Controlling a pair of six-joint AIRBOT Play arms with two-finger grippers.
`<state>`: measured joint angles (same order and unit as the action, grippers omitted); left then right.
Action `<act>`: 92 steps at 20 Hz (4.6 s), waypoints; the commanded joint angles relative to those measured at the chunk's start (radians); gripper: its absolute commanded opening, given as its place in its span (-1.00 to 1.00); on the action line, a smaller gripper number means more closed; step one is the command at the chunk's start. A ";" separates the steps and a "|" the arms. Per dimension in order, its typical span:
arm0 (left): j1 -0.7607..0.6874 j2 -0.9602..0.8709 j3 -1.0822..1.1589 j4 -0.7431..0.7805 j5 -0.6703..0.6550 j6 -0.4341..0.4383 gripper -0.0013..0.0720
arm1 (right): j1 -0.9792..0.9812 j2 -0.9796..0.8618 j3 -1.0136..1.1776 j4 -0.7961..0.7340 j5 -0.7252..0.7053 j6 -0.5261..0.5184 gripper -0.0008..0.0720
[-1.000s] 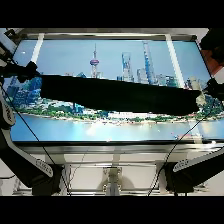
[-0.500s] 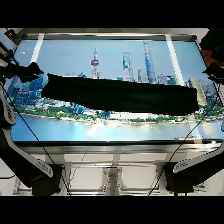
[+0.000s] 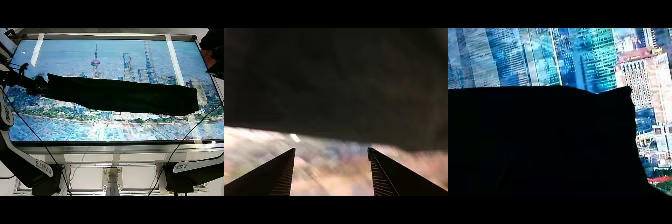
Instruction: Fold the clothes and pants, and hang the long-sleeved shirts on hangers.
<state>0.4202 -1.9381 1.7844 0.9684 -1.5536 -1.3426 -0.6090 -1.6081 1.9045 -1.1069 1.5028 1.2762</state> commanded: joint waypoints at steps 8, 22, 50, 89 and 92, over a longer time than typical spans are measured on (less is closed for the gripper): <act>0.121 0.249 -0.572 -0.240 0.167 0.257 0.57 | 0.001 0.325 -0.327 0.008 0.033 -0.011 0.36; 0.008 0.279 -0.753 -0.443 0.674 0.309 0.32 | 0.356 0.429 -0.703 0.061 -0.229 -0.038 0.35; -0.122 0.280 -0.708 -0.594 0.975 0.224 -0.90 | 0.406 0.430 -0.703 0.067 -0.279 -0.038 0.35; -1.135 0.035 -0.035 0.290 0.175 -0.109 0.34 | 0.406 0.429 -0.703 0.160 -0.124 -0.068 0.90; -1.067 0.121 -0.035 0.286 0.174 -0.089 0.34 | 0.435 0.429 -0.711 0.217 -0.122 -0.103 0.90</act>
<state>-0.6952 -1.8816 1.7489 1.2881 -1.4082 -1.4494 -0.1940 -1.1793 1.1988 -0.9337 1.3689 1.2003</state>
